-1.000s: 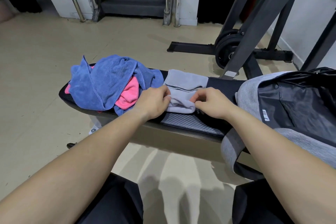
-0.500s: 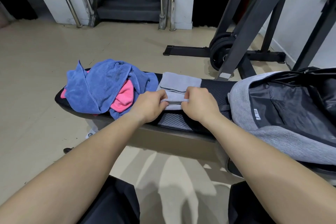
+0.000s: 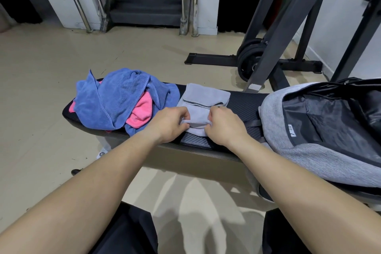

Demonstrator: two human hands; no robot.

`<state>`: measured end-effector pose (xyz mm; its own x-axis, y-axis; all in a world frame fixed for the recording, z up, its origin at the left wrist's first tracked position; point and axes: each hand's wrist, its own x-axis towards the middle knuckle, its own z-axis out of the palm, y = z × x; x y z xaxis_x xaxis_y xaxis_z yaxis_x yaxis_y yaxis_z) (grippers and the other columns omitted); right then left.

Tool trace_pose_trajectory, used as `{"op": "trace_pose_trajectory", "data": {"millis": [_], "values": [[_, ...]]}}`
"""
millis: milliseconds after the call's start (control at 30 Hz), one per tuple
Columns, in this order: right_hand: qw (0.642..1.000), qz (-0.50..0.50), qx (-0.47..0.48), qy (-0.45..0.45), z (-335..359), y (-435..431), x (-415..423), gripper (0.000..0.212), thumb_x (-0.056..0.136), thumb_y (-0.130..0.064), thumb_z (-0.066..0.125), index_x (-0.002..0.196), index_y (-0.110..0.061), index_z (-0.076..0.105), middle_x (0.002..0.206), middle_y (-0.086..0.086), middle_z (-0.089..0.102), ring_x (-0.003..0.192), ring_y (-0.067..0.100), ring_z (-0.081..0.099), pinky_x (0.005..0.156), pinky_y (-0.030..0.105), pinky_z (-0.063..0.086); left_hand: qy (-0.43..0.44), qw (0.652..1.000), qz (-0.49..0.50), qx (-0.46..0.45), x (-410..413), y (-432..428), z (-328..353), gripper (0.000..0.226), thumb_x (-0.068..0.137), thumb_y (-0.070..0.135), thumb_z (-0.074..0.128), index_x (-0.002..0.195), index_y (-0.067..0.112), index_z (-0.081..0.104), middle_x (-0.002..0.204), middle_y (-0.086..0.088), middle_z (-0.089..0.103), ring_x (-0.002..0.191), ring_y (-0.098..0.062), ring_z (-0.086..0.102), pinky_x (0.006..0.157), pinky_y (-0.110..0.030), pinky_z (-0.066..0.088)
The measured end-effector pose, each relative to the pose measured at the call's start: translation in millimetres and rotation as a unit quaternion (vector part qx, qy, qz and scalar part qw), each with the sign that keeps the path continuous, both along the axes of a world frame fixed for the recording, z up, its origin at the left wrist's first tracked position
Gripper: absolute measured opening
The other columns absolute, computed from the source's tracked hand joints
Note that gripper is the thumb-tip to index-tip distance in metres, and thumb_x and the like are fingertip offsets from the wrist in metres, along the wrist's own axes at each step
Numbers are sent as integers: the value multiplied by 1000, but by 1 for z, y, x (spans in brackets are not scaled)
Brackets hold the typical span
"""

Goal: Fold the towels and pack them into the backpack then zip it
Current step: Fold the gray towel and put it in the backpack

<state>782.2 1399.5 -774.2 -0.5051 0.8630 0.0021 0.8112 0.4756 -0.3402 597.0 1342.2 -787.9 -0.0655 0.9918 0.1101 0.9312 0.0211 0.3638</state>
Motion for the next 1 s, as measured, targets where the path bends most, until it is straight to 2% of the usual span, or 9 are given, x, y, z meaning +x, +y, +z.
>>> {"op": "trace_pose_trajectory", "data": {"millis": [133, 233, 400, 467, 567, 667, 733, 867, 1000], "values": [[998, 14, -51, 34, -1, -2, 9, 20, 79, -9, 58, 95, -18, 49, 108, 5, 54, 92, 26, 55, 79, 43, 53, 4, 1000, 5, 4, -4, -2, -5, 13, 89, 26, 64, 101, 26, 61, 95, 9, 64, 93, -19, 61, 76, -32, 44], [999, 18, -43, 14, -7, -7, 15, 23, 81, -18, 59, 100, -22, 47, 112, 2, 48, 97, 26, 53, 81, 42, 51, -1, 1000, 12, 2, -7, -3, -6, 15, 88, 24, 61, 102, 28, 59, 107, 7, 66, 101, -19, 61, 83, -37, 50], [998, 40, 37, -10, -16, -11, 18, 22, 92, -37, 57, 105, -21, 49, 109, 1, 45, 92, 27, 53, 75, 41, 51, 31, 999, 17, -8, -14, -7, -7, 23, 85, 17, 60, 105, 30, 59, 110, 9, 57, 97, -21, 59, 80, -38, 49], [997, 61, 36, -1, -20, -11, 22, 14, 94, -19, 54, 107, -18, 49, 108, 4, 47, 86, 31, 56, 72, 42, 50, 24, 1000, 13, -4, -18, -11, -8, 25, 84, 11, 58, 102, 27, 63, 101, 10, 53, 91, -22, 59, 79, -39, 50], [996, 76, 56, 1, -21, -6, 35, 30, 82, 5, 50, 103, -17, 50, 105, 4, 43, 85, 30, 51, 70, 38, 44, 4, 1000, -8, -3, -20, -16, -8, 20, 81, 8, 62, 88, 27, 64, 94, 7, 56, 82, -17, 59, 77, -40, 52], [997, 59, 55, 23, -20, 2, 51, 34, 79, 9, 48, 101, -16, 53, 106, 2, 42, 87, 27, 49, 70, 34, 38, 12, 999, -36, -32, -16, -21, -8, 19, 82, 11, 62, 84, 30, 64, 94, 9, 59, 81, -12, 60, 77, -38, 52], [998, 62, 25, 19, -19, 3, 60, 34, 82, 7, 48, 105, -17, 58, 109, 0, 45, 91, 27, 54, 73, 36, 44, 21, 999, -24, -31, -11, -22, -7, 16, 83, 16, 58, 89, 31, 62, 96, 13, 59, 85, -12, 60, 76, -38, 52], [996, 84, 30, -25, -13, -4, 64, 29, 87, -14, 53, 111, -24, 66, 116, -5, 56, 105, 23, 58, 82, 39, 53, 11, 999, -29, 13, 5, -23, -3, 17, 81, 37, 60, 98, 36, 55, 101, 15, 53, 93, -10, 53, 77, -36, 50], [994, 95, -5, -56, -5, -7, 59, 27, 88, -21, 50, 109, -27, 67, 115, -7, 58, 107, 22, 58, 85, 40, 52, 83, 991, -94, -35, 23, -20, -3, 26, 84, 50, 65, 106, 38, 58, 110, 13, 48, 102, -12, 46, 73, -31, 42]]}}
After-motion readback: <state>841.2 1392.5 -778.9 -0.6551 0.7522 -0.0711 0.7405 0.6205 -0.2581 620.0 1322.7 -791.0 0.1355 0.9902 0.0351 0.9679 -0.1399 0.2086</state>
